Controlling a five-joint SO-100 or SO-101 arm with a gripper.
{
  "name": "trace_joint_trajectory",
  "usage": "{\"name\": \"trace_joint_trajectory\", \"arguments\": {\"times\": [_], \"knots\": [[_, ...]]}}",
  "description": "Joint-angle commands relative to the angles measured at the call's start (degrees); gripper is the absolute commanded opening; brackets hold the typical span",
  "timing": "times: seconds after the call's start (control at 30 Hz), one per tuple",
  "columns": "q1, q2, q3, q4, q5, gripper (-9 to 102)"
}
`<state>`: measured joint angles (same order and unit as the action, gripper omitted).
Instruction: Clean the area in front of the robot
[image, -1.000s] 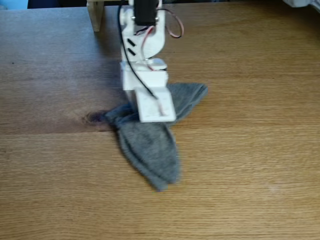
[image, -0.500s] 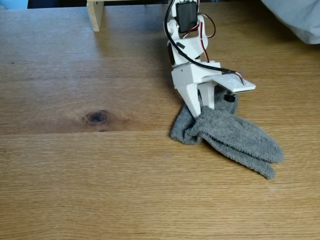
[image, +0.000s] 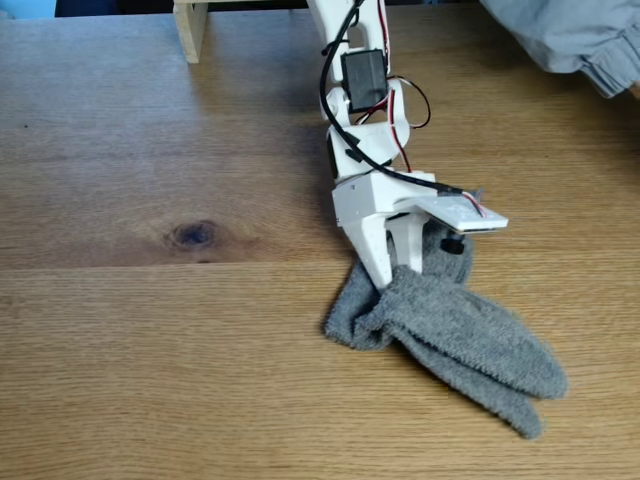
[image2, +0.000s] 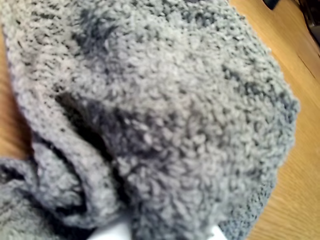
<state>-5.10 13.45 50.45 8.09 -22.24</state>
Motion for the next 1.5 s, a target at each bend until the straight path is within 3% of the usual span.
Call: {"name": "trace_joint_trajectory", "arguments": {"times": [0.0,0.37,0.67,0.9,1.03,1.13,1.3,1.47], "knots": [[8.17,0.79,-2.9,1.23,-0.44,0],[17.58,-2.55,-2.99,-2.2,-8.79,0],[27.25,2.72,-2.9,12.39,-8.96,0],[30.59,17.05,-2.9,39.37,2.55,0],[27.69,23.55,-2.9,53.17,9.05,0],[23.47,26.72,-2.9,58.71,11.78,0],[13.45,29.27,-2.81,60.56,12.22,0],[2.99,29.88,-2.81,56.25,11.95,0]]}}
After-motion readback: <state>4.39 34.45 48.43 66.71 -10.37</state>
